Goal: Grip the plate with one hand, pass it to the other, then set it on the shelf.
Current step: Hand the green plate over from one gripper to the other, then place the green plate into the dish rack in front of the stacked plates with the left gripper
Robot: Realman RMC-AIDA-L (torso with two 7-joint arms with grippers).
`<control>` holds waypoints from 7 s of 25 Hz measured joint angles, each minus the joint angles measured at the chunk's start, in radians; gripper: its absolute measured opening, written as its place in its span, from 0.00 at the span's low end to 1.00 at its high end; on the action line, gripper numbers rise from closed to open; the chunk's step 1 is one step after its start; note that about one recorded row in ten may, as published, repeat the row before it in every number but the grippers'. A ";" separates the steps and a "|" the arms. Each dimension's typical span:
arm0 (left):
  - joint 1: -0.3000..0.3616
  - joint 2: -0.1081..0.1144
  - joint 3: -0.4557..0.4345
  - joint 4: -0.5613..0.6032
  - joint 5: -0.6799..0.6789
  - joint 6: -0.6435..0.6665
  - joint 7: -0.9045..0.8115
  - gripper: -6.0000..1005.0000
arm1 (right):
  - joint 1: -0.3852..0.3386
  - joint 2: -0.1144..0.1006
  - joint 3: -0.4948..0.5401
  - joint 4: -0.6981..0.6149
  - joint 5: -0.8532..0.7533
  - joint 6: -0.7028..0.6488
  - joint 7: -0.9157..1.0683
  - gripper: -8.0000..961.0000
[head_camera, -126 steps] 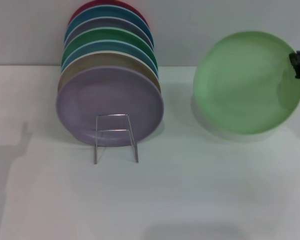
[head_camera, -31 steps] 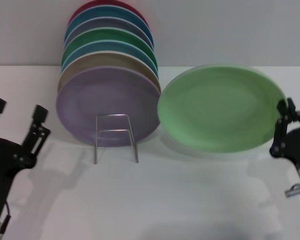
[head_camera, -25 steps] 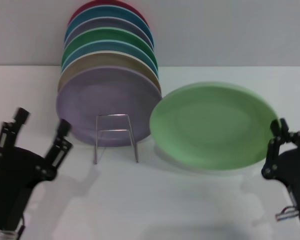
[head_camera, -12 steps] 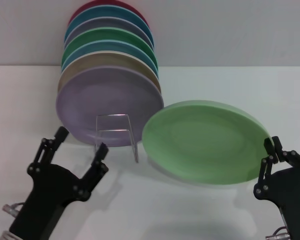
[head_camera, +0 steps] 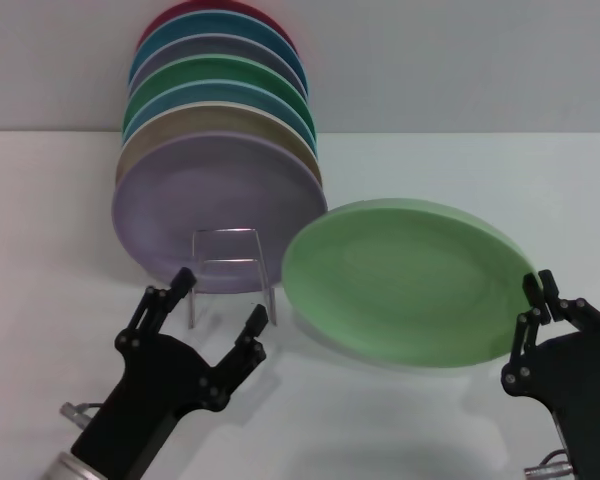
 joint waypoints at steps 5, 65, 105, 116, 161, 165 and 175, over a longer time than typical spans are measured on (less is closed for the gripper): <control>-0.019 0.000 0.002 -0.008 0.012 -0.032 0.001 0.85 | 0.018 0.001 -0.010 0.001 0.003 0.025 -0.023 0.03; -0.084 0.000 -0.063 -0.030 0.040 -0.177 -0.007 0.27 | 0.044 -0.013 -0.050 -0.013 0.004 0.026 -0.027 0.03; -0.092 0.000 -0.075 -0.025 0.039 -0.185 -0.011 0.15 | 0.056 -0.018 -0.050 -0.016 0.004 0.024 -0.016 0.03; -0.095 0.000 -0.077 -0.029 0.038 -0.185 -0.011 0.04 | 0.057 -0.018 -0.047 -0.016 0.004 0.026 -0.016 0.03; 0.003 0.016 -0.268 -0.002 0.037 0.097 -0.101 0.04 | 0.104 -0.012 -0.173 -0.070 0.010 -0.056 -0.013 0.38; -0.008 0.016 -0.304 0.041 0.037 0.103 -0.102 0.04 | 0.106 -0.011 -0.163 -0.080 0.012 -0.042 -0.013 0.38; -0.038 0.011 -0.312 0.130 0.036 0.067 -0.103 0.04 | 0.110 -0.010 -0.146 -0.094 0.034 -0.040 -0.013 0.38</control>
